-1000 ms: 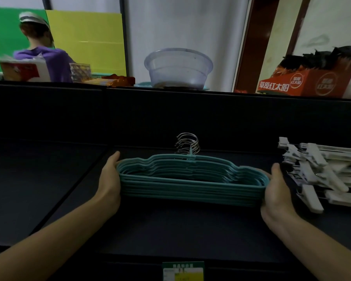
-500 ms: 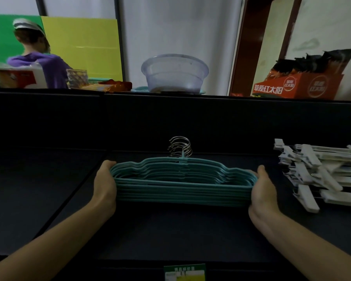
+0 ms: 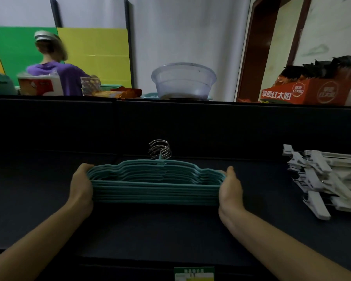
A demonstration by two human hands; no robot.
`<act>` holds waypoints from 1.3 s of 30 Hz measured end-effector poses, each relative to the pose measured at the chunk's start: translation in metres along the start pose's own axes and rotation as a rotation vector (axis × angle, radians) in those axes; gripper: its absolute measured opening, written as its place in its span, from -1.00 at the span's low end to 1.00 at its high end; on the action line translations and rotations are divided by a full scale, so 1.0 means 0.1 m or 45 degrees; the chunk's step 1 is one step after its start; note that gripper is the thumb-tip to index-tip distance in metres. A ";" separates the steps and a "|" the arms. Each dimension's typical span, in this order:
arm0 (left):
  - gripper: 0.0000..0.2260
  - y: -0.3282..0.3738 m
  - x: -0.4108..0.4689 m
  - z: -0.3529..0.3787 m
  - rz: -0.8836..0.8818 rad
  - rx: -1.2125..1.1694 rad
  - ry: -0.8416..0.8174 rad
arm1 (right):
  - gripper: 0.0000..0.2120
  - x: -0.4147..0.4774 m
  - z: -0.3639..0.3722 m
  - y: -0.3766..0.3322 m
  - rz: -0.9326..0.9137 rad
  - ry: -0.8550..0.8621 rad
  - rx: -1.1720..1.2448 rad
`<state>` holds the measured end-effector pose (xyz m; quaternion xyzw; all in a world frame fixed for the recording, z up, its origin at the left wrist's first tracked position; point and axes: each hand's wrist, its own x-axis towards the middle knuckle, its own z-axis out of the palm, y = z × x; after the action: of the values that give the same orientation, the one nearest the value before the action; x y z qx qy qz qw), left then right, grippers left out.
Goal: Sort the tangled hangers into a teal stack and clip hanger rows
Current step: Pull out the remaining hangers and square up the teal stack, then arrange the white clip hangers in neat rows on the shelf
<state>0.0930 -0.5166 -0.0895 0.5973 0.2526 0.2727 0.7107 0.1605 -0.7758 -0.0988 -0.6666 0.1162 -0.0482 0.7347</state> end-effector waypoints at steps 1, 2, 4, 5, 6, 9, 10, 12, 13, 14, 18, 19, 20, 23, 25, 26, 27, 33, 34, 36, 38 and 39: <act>-0.70 0.00 0.01 -0.02 -0.003 -0.002 -0.003 | -0.49 -0.01 0.02 0.00 -0.007 -0.002 0.004; -0.70 0.00 0.01 -0.03 -0.009 0.005 -0.014 | -0.49 -0.01 0.03 0.01 -0.013 -0.006 0.007; -0.70 -0.01 0.04 -0.04 -0.001 0.025 -0.020 | -0.49 -0.01 0.03 0.02 -0.027 -0.018 0.003; -0.71 -0.02 0.04 -0.03 0.005 0.035 -0.006 | -0.49 -0.01 0.03 0.02 -0.031 -0.027 -0.004; -0.72 -0.02 0.05 -0.03 0.006 0.035 0.012 | -0.49 -0.01 0.02 0.03 -0.032 -0.037 -0.012; -0.72 -0.03 0.06 -0.02 0.031 0.056 0.035 | -0.49 -0.01 0.00 0.04 -0.032 -0.081 -0.037; -0.72 -0.02 0.05 -0.02 0.046 0.093 0.031 | -0.50 -0.02 -0.01 0.03 -0.027 -0.103 -0.041; -0.71 -0.01 0.04 -0.02 0.100 0.158 0.011 | -0.52 -0.04 -0.05 0.01 -0.026 -0.158 -0.040; -0.72 -0.02 0.04 -0.03 0.148 0.176 0.005 | -0.54 -0.04 -0.07 -0.01 -0.029 -0.195 -0.041; -0.75 -0.02 0.06 -0.06 0.241 0.196 0.002 | -0.55 -0.05 -0.09 -0.03 -0.032 -0.239 -0.045; -0.87 -0.05 0.25 -0.25 0.788 0.579 0.114 | -0.69 -0.06 -0.22 -0.12 -0.057 -0.391 -0.065; -0.86 -0.04 0.33 -0.30 0.867 0.653 0.144 | -0.71 -0.05 -0.29 -0.15 -0.083 -0.401 -0.078; -0.87 -0.01 0.37 -0.30 0.925 0.689 0.150 | -0.73 -0.04 -0.37 -0.18 -0.125 -0.410 -0.105; -0.91 0.13 0.10 -0.02 1.111 0.643 0.072 | -0.75 0.03 -0.74 -0.36 -0.311 -0.507 -0.243; -0.90 0.24 -0.41 0.37 1.280 0.581 -0.121 | -0.72 0.10 -1.05 -0.55 -0.428 -0.591 -0.328; -0.90 0.31 -0.69 0.59 1.366 0.568 -0.216 | -0.72 0.14 -1.21 -0.67 -0.490 -0.617 -0.370; -0.89 0.36 -0.95 0.80 1.426 0.561 -0.306 | -0.72 0.17 -1.37 -0.81 -0.556 -0.634 -0.412; -0.82 0.04 -1.81 2.23 0.901 0.356 -0.898 | -0.77 0.58 -2.38 -1.54 -0.963 -0.489 -0.961; -0.77 -0.08 -1.88 2.50 0.705 0.337 -0.940 | -0.78 0.72 -2.53 -1.63 -0.985 -0.459 -1.125; -0.63 -0.32 -1.90 3.03 0.361 0.343 -0.932 | -0.80 1.05 -2.76 -1.74 -0.932 -0.471 -1.418; -0.47 -0.44 -1.90 3.44 0.107 0.295 -0.844 | -0.79 1.38 -2.91 -1.78 -0.813 -0.529 -1.635; -0.44 -0.47 -1.89 3.59 0.024 0.232 -0.794 | -0.78 1.52 -2.95 -1.77 -0.764 -0.564 -1.712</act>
<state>0.2056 -0.9089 -0.0724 0.7156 0.0406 0.0594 0.6948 0.2535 -1.1146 0.0355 -0.9670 -0.2152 -0.0298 0.1329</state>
